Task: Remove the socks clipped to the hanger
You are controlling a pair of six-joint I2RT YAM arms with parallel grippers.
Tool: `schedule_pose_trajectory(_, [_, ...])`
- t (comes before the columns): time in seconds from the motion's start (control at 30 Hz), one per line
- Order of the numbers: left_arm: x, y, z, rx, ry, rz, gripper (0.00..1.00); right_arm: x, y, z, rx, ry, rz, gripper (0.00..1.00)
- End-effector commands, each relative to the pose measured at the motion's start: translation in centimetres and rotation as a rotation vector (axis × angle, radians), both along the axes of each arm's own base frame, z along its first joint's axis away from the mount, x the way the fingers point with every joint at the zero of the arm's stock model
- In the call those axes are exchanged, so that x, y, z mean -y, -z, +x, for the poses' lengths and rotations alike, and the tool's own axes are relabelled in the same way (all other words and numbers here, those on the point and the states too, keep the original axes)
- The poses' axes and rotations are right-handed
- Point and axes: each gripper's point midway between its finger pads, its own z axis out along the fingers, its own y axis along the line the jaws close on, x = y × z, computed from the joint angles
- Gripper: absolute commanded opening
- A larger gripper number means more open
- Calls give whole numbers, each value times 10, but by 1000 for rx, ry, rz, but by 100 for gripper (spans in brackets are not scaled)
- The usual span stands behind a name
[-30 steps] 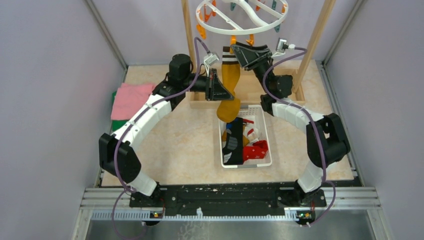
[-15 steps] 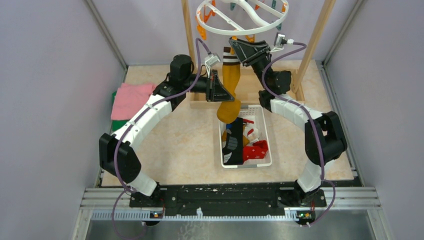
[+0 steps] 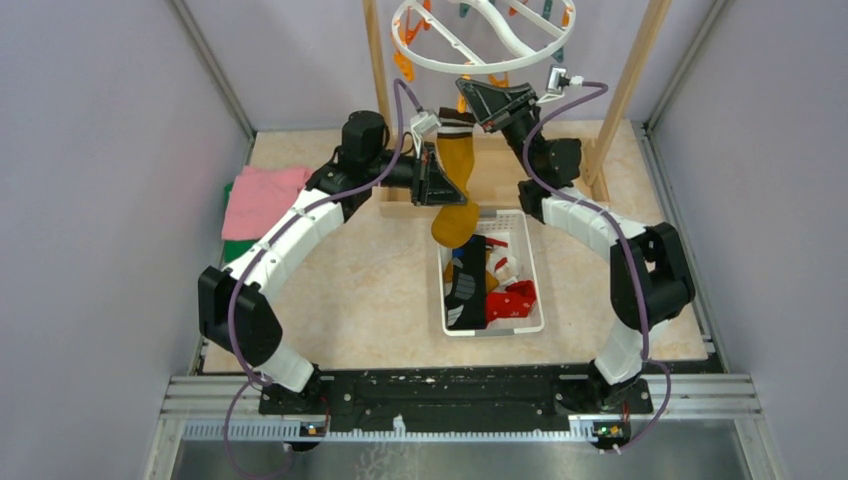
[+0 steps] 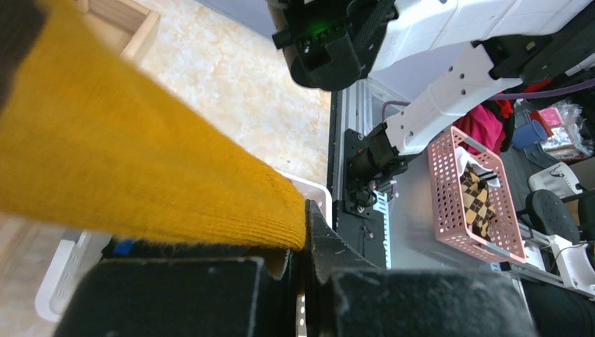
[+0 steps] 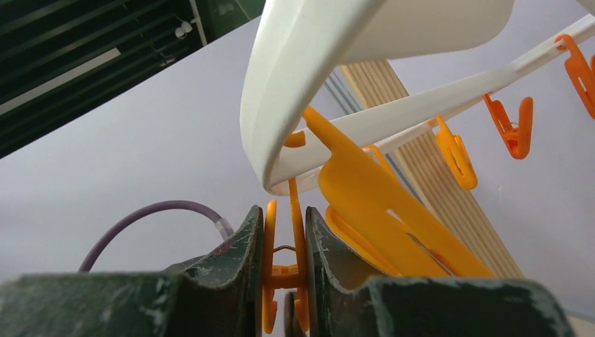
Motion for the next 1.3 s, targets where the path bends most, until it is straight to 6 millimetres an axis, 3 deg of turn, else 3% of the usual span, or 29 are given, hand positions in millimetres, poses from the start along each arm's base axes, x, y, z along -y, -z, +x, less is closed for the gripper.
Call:
schedule_pose_trajectory(0.0, [-3, -1, -5, 55, 5, 20, 0, 9, -39, -23, 99, -2, -22, 0])
schedule_pose_trajectory(0.13, [-5, 16, -11, 33, 4, 44, 0, 8, -27, -17, 43, 23, -108, 0])
schedule_pose_trajectory(0.2, [-2, 25, -16, 18, 19, 55, 0, 11, -21, -15, 15, 47, -147, 6])
schedule_pose_trajectory(0.33, [9, 33, -25, 23, 54, 66, 0, 17, -2, -15, -64, 57, -205, 41])
schedule_pose_trajectory(0.4, [15, 36, -27, 18, 68, 70, 0, 19, 6, -21, -79, 59, -226, 66])
schedule_pose_trajectory(0.57, [28, 44, -32, 15, 100, 82, 0, 34, 33, -41, -157, 98, -283, 98])
schedule_pose_trajectory(0.73, [31, 65, -39, -6, 137, 132, 0, 61, 95, -69, -331, 177, -390, 99])
schedule_pose_trajectory(0.83, [37, 77, -44, -18, 160, 156, 0, 95, 134, -90, -445, 307, -496, 99])
schedule_pose_trajectory(1.0, [58, 87, -40, -20, 189, 173, 0, 145, 162, -118, -549, 497, -580, 99])
schedule_pose_trajectory(1.1, [72, 97, -40, -57, 203, 194, 0, 159, 173, -125, -606, 546, -630, 99])
schedule_pose_trajectory(1.2, [78, 117, -46, -117, 204, 231, 14, 165, 183, -125, -637, 575, -671, 99])
schedule_pose_trajectory(1.27, [74, 129, -50, -147, 187, 252, 35, 167, 187, -122, -653, 589, -693, 99])
